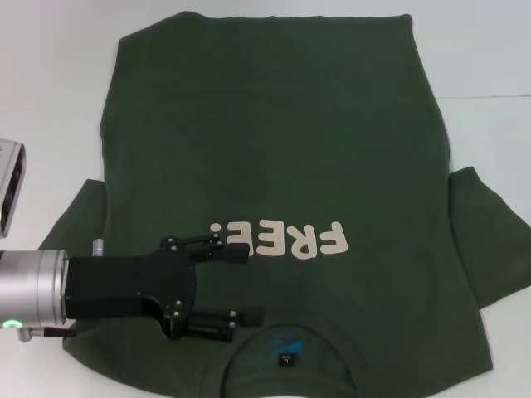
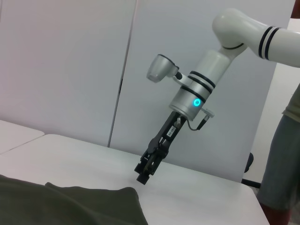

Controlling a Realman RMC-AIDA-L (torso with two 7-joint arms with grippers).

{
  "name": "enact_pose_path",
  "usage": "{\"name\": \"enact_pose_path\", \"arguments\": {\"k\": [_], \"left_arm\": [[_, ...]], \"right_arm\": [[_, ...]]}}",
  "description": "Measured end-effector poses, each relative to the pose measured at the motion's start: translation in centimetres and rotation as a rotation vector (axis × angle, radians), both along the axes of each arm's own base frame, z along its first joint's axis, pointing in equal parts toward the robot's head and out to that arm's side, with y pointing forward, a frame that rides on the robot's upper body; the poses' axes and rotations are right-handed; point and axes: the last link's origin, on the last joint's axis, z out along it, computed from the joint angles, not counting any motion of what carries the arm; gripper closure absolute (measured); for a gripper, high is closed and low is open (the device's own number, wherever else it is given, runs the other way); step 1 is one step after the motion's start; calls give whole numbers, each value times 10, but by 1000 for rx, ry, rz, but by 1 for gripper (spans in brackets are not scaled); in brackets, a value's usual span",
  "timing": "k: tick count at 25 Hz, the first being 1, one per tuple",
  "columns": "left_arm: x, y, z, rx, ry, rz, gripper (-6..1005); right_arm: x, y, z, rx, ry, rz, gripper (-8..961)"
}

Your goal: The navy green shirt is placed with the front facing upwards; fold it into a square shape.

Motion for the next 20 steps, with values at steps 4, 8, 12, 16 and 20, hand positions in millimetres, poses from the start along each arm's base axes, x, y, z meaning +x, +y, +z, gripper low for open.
{"name": "enact_pose_path", "arguments": {"k": [4, 8, 12, 16, 20], "left_arm": [[0, 0, 0, 1, 0, 0, 102], [0, 1, -1, 5, 4, 4, 103], [-1, 1, -1, 6, 7, 7, 103], [-1, 1, -2, 6, 7, 9, 103], [-2, 1, -2, 9, 9, 13, 104]], "right_arm": [[3, 2, -4, 0, 4, -4, 27], [5, 5, -8, 7, 5, -6, 27], [8, 6, -11, 13, 7, -13, 27], [11, 8, -14, 21, 9, -16, 27], [12, 8, -18, 30, 35, -17, 26]]}}
